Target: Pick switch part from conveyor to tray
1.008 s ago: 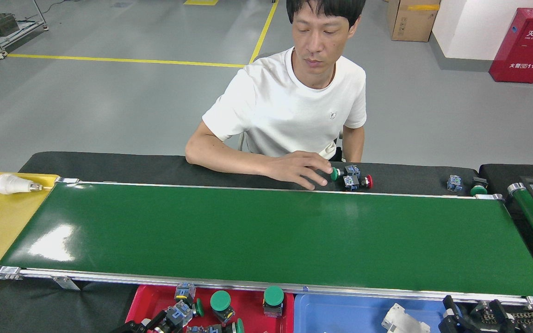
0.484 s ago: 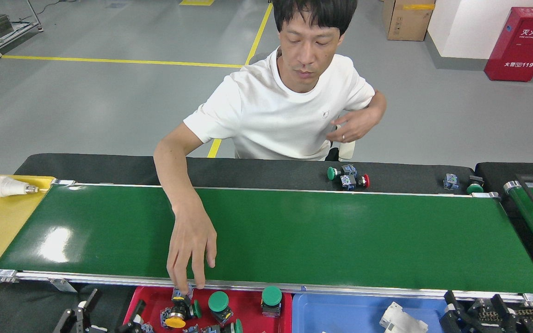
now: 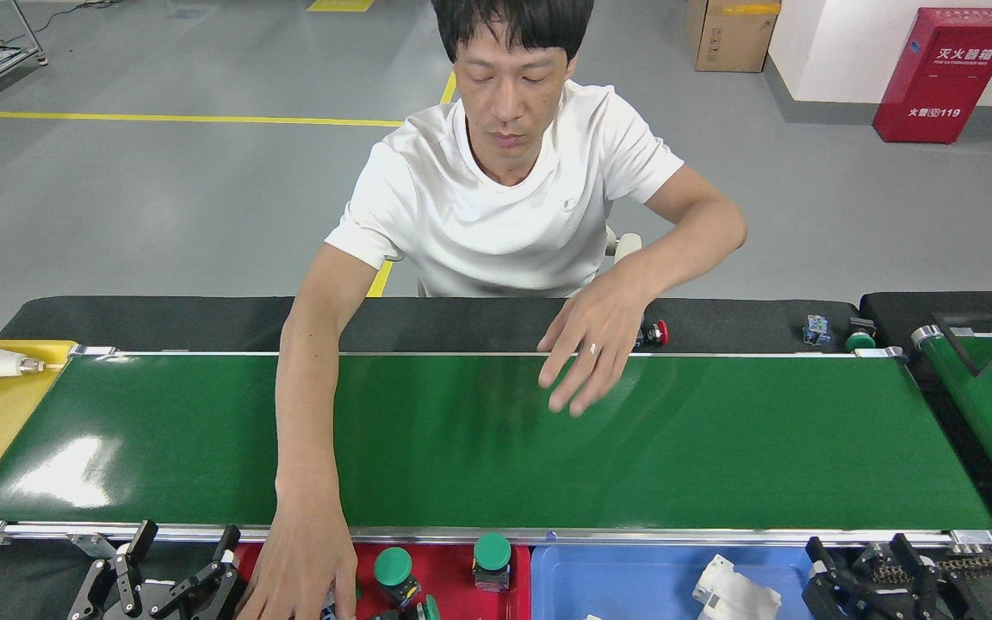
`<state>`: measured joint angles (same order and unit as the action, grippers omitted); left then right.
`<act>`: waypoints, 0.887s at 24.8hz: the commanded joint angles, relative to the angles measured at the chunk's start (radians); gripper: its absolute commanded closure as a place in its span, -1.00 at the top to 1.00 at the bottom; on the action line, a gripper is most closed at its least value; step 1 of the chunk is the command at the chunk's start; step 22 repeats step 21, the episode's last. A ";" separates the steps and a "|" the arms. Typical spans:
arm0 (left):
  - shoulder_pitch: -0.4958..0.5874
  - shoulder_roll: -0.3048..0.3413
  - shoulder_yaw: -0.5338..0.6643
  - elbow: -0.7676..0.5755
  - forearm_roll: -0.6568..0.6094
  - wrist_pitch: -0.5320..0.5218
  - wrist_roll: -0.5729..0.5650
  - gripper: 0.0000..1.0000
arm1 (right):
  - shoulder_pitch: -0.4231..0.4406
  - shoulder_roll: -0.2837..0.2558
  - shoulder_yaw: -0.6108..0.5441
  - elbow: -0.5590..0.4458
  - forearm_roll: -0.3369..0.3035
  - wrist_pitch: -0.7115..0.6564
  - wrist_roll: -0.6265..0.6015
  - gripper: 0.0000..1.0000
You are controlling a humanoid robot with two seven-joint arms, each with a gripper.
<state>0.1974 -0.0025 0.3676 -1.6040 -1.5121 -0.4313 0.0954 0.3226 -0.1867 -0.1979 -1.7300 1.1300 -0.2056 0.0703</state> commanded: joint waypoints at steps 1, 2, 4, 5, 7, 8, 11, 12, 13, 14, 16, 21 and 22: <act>-0.007 0.013 -0.030 -0.013 -0.003 0.083 0.003 0.99 | -0.013 -0.002 -0.017 -0.013 -0.004 -0.001 -0.004 0.97; -0.007 0.015 -0.072 -0.016 -0.003 0.114 0.003 0.99 | -0.013 0.000 -0.020 -0.016 -0.004 -0.005 -0.006 0.97; -0.003 0.029 -0.136 -0.024 -0.003 0.161 0.004 0.99 | -0.013 0.001 -0.026 -0.016 -0.004 -0.001 -0.007 0.97; 0.000 0.039 -0.156 -0.024 -0.003 0.181 0.004 0.99 | -0.011 0.000 -0.031 -0.014 -0.004 -0.001 -0.006 0.97; 0.002 0.055 -0.213 -0.025 -0.002 0.207 0.007 0.99 | -0.011 0.003 -0.055 -0.016 -0.004 -0.003 -0.007 0.97; 0.004 0.055 -0.230 -0.028 -0.002 0.212 0.009 0.99 | -0.010 0.009 -0.064 -0.020 -0.006 -0.005 -0.007 0.98; 0.016 0.052 -0.248 -0.053 -0.002 0.210 0.010 0.99 | -0.007 0.030 -0.103 -0.036 -0.006 -0.009 -0.007 0.98; 0.017 0.052 -0.249 -0.056 -0.002 0.210 0.010 0.99 | -0.005 0.035 -0.107 -0.037 -0.004 -0.008 -0.007 0.98; 0.020 0.050 -0.253 -0.062 -0.002 0.210 0.010 0.99 | -0.005 0.039 -0.110 -0.037 -0.004 -0.008 -0.007 0.98; 0.025 0.049 -0.256 -0.070 -0.002 0.210 0.012 0.99 | -0.004 0.041 -0.112 -0.039 -0.004 -0.008 -0.007 0.98; 0.031 0.045 -0.253 -0.073 -0.003 0.210 0.012 0.99 | -0.004 0.041 -0.114 -0.039 -0.004 -0.008 -0.007 0.98; 0.054 0.047 -0.211 -0.091 -0.005 0.209 0.012 0.99 | -0.004 0.041 -0.114 -0.039 -0.004 -0.012 -0.007 0.98; 0.054 0.047 -0.211 -0.091 -0.005 0.209 0.012 0.99 | -0.004 0.041 -0.114 -0.039 -0.004 -0.012 -0.007 0.98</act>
